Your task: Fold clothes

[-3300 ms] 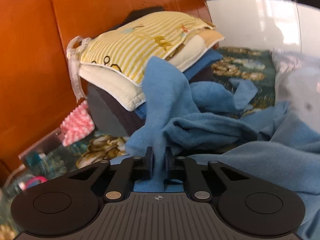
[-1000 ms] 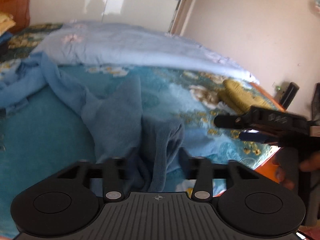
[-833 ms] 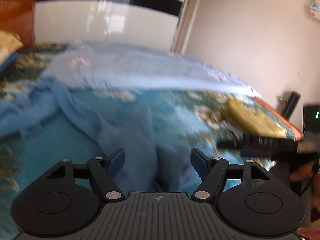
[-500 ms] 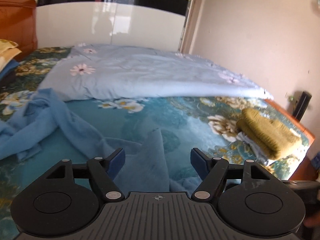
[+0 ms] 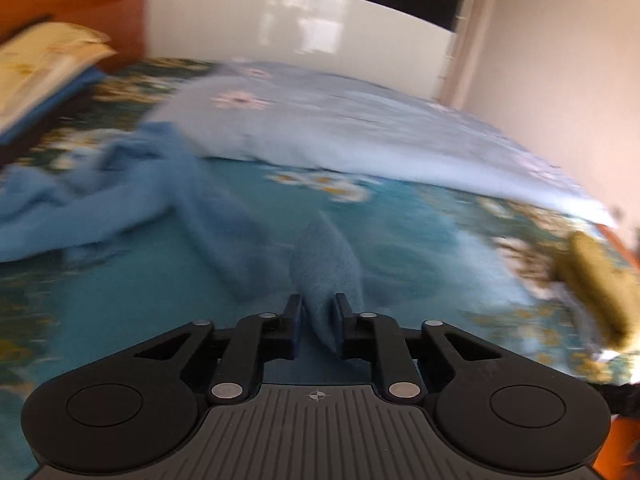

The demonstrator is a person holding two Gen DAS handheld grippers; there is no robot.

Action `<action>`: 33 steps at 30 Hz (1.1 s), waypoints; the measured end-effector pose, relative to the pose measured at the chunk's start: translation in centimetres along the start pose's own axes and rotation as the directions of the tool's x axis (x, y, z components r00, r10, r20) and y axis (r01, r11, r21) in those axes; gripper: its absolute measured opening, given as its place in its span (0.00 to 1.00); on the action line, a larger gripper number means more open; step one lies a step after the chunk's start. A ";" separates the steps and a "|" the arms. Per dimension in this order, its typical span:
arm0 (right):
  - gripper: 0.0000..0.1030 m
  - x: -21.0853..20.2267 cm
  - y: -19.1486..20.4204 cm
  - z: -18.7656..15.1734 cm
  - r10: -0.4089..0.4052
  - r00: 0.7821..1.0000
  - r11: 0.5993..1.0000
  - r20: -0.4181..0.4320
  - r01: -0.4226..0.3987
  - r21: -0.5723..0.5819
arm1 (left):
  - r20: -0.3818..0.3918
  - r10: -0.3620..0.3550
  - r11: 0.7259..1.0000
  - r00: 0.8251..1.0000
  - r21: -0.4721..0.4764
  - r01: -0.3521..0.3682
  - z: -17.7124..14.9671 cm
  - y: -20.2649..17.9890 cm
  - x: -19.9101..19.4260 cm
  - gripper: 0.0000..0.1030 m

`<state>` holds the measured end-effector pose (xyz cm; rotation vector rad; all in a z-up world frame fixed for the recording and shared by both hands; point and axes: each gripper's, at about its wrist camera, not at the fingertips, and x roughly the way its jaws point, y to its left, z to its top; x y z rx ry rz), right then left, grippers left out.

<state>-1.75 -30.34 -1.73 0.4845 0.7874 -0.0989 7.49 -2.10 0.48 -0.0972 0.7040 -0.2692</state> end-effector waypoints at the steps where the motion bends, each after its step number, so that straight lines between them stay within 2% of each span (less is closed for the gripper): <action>1: 0.99 0.2 0.1 0.0 0.006 1.000 1.000 -0.004 -0.006 -0.003 | 0.004 0.040 0.999 0.999 -0.006 -0.040 -0.3 0.9 -0.3 0.12; 7: 0.99 1.5 1.0 0.0 0.064 0.998 0.998 -0.017 -0.064 -0.019 | -0.064 0.183 0.972 0.981 -0.136 -0.190 -3.0 7.1 -1.8 0.12; 9: 0.99 1.8 1.3 0.0 0.096 0.995 0.995 -0.013 -0.096 -0.020 | -0.061 0.219 0.960 0.974 -0.167 -0.226 -3.3 8.4 -2.6 0.12; 11: 0.99 2.3 1.7 0.3 0.129 0.992 0.991 -0.012 -0.130 -0.021 | -0.042 0.242 0.956 0.969 -0.162 -0.245 -2.7 9.3 -3.7 0.12; 14: 0.99 2.8 2.4 0.7 0.139 0.990 0.990 -0.003 -0.139 -0.037 | 0.031 0.240 0.964 0.970 -0.129 -0.234 0.0 9.0 -4.7 0.12; 16: 0.99 3.4 2.6 0.8 0.137 0.991 0.990 -0.006 -0.137 -0.031 | 0.070 0.176 0.983 0.982 -0.072 -0.171 2.6 7.7 -4.3 0.12; 18: 0.99 3.9 2.6 0.8 0.142 0.990 0.990 -0.015 -0.142 -0.014 | 0.075 0.102 0.995 0.992 -0.025 -0.100 4.9 6.1 -3.1 0.18; 20: 0.99 4.1 2.5 0.7 0.147 0.989 0.989 -0.021 -0.147 -0.005 | 0.054 0.015 0.999 0.998 0.044 -0.017 6.6 3.7 -1.1 0.43; 22: 0.99 4.2 2.4 0.5 0.147 0.989 0.989 -0.025 -0.148 -0.007 | 0.025 -0.065 0.990 0.998 0.127 0.062 7.8 1.0 1.0 0.47; 25: 0.99 4.4 1.9 0.6 0.139 0.990 0.990 -0.027 -0.139 0.002 | -0.083 -0.127 0.965 0.988 0.221 0.143 8.1 -2.8 5.1 0.47; 30: 0.99 4.8 0.6 0.8 0.120 0.992 0.993 -0.027 -0.119 0.022 | -0.230 -0.143 0.931 0.963 0.300 0.209 7.4 -6.0 10.8 0.54; 33: 0.99 5.0 0.0 0.8 0.112 0.993 0.993 -0.028 -0.111 0.031 | -0.279 -0.118 0.926 0.953 0.316 0.207 6.5 -6.8 13.1 0.61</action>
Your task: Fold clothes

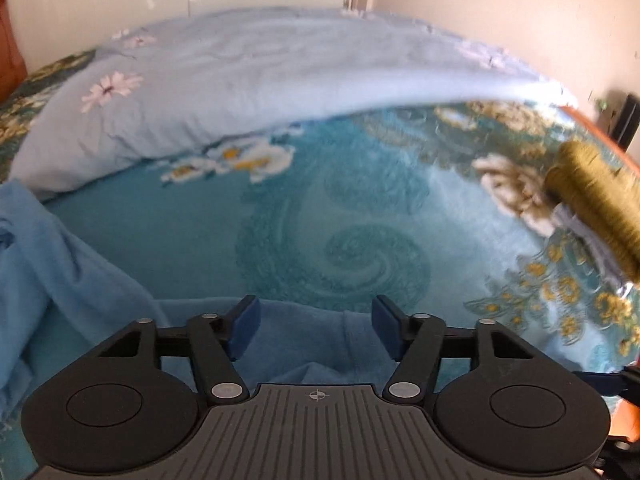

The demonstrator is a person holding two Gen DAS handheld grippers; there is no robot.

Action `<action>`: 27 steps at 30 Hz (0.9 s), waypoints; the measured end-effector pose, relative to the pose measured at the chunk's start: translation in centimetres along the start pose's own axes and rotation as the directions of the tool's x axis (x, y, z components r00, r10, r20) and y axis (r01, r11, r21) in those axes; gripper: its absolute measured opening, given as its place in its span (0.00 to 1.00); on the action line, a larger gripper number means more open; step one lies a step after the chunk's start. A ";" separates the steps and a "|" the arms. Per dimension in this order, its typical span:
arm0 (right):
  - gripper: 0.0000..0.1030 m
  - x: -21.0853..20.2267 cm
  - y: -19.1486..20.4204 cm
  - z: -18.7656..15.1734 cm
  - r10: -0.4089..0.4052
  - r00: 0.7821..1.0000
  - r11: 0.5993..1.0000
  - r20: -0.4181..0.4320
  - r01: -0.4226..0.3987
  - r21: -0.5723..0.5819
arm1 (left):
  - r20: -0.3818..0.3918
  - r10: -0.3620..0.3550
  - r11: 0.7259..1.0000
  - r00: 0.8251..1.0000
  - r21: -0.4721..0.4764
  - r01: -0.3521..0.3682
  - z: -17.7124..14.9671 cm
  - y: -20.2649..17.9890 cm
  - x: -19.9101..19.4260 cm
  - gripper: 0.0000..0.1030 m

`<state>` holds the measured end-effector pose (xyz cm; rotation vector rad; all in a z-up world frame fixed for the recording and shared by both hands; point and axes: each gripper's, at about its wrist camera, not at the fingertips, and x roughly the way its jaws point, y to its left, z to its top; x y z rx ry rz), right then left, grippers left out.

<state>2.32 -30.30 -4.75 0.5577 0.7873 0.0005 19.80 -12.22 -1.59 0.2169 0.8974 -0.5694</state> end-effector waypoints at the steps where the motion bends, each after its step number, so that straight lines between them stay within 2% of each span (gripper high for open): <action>1: 0.99 0.1 -0.2 0.0 -0.002 1.000 1.000 -0.001 0.002 0.004 | -0.018 -0.002 1.000 1.000 -0.005 0.002 0.1 -0.1 0.7 0.62; 7: 0.99 1.0 -1.2 -0.2 -0.001 1.000 0.999 -0.013 0.001 0.032 | -0.105 -0.013 0.995 0.994 -0.102 0.002 0.0 0.4 3.6 0.62; 12: 0.99 1.3 -1.5 -0.3 0.005 1.000 0.999 -0.015 -0.005 0.040 | -0.144 -0.017 0.994 0.989 -0.112 0.001 -0.7 -0.1 4.5 0.58; 18: 0.99 1.4 -1.5 -0.4 0.006 1.000 0.999 -0.012 -0.005 0.040 | -0.113 -0.020 0.987 0.993 -0.158 0.002 -0.9 0.1 4.5 0.32; 20: 0.99 1.4 -1.5 -0.4 0.005 1.000 0.999 -0.011 -0.005 0.042 | -0.089 -0.008 0.986 0.996 -0.166 -0.007 -1.1 0.1 4.2 0.11; 23: 0.99 1.3 -1.5 -0.4 0.005 1.000 0.999 -0.011 -0.005 0.042 | -0.057 0.000 0.979 0.998 -0.203 -0.012 -1.4 0.5 3.8 0.06; 27: 0.99 1.3 -1.3 -0.3 0.001 1.000 0.999 -0.010 -0.001 0.037 | 0.020 -0.004 0.955 1.000 -0.295 0.010 -1.7 2.0 2.2 0.05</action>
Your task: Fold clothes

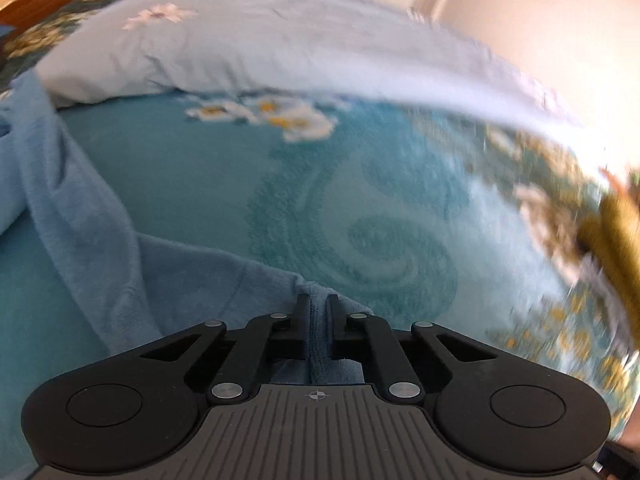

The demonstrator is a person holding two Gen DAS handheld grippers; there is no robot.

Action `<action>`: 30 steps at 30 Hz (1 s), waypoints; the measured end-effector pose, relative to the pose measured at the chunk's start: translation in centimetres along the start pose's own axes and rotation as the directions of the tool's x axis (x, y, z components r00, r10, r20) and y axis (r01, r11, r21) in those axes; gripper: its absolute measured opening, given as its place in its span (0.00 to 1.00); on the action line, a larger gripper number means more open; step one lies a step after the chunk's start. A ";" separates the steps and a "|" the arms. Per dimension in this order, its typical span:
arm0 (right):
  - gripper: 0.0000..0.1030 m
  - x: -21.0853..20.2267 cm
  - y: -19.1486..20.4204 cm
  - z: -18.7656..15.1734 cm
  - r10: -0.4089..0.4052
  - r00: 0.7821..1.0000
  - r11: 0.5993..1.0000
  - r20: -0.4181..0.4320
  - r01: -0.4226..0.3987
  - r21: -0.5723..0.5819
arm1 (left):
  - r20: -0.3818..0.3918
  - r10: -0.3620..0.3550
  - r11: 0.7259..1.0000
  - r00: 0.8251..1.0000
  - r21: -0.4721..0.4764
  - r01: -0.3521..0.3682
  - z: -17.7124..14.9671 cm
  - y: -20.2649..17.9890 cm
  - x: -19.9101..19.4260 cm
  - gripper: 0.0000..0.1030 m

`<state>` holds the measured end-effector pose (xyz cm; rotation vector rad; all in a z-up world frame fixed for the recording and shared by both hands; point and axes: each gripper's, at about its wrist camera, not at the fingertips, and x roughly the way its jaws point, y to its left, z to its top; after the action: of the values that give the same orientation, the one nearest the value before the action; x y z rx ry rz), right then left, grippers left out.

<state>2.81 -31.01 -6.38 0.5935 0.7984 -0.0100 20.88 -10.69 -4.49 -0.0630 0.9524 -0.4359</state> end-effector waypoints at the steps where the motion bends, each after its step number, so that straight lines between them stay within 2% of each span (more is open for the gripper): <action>1: 0.99 0.0 0.1 0.0 0.000 1.000 1.000 0.002 0.000 -0.003 | 0.031 -0.008 1.000 0.999 -0.018 0.008 0.3 0.4 -0.9 0.05; 6: 0.99 -0.1 0.7 0.5 0.015 1.000 0.999 0.019 -0.014 -0.028 | 0.186 -0.033 0.995 0.982 -0.089 0.051 1.6 2.7 -5.9 0.05; 10: 0.99 0.1 2.7 1.0 0.107 0.994 0.990 0.033 -0.103 -0.097 | 0.271 -0.048 0.990 0.961 -0.118 0.083 2.1 4.4 -9.6 0.05; 14: 0.99 1.0 5.7 1.3 0.269 0.963 0.948 -0.003 -0.265 -0.177 | 0.324 -0.061 0.986 0.944 -0.130 0.108 2.2 5.4 -12.5 0.05; 17: 0.96 1.9 7.9 1.5 0.350 0.936 0.909 -0.031 -0.347 -0.230 | 0.344 -0.074 0.985 0.936 -0.124 0.123 1.9 5.7 -14.0 0.05; 20: 0.86 3.3 9.5 2.0 0.362 0.930 0.891 -0.069 -0.367 -0.267 | 0.364 -0.080 0.984 0.928 -0.119 0.132 1.2 5.9 -15.1 0.05; 22: 0.71 4.2 9.9 2.3 0.365 0.925 0.890 -0.105 -0.380 -0.253 | 0.377 -0.091 0.982 0.922 -0.121 0.147 0.9 6.3 -15.9 0.05; 25: 0.60 5.4 10.6 2.4 0.374 0.914 0.882 -0.158 -0.403 -0.244 | 0.395 -0.108 0.978 0.913 -0.123 0.169 0.5 6.7 -16.9 0.06; 29: 0.47 6.3 11.5 2.1 0.428 0.873 0.855 -0.233 -0.475 -0.210 | 0.407 -0.117 0.976 0.906 -0.123 0.181 0.1 6.9 -17.7 0.06; 30: 0.40 6.5 11.7 2.0 0.443 0.860 0.848 -0.251 -0.494 -0.195 | 0.410 -0.120 0.974 0.904 -0.125 0.186 0.0 7.0 -17.9 0.06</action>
<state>11.41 -20.85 -3.85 0.5385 0.8115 0.6082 14.24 2.60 7.66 -0.3656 0.5759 -0.4682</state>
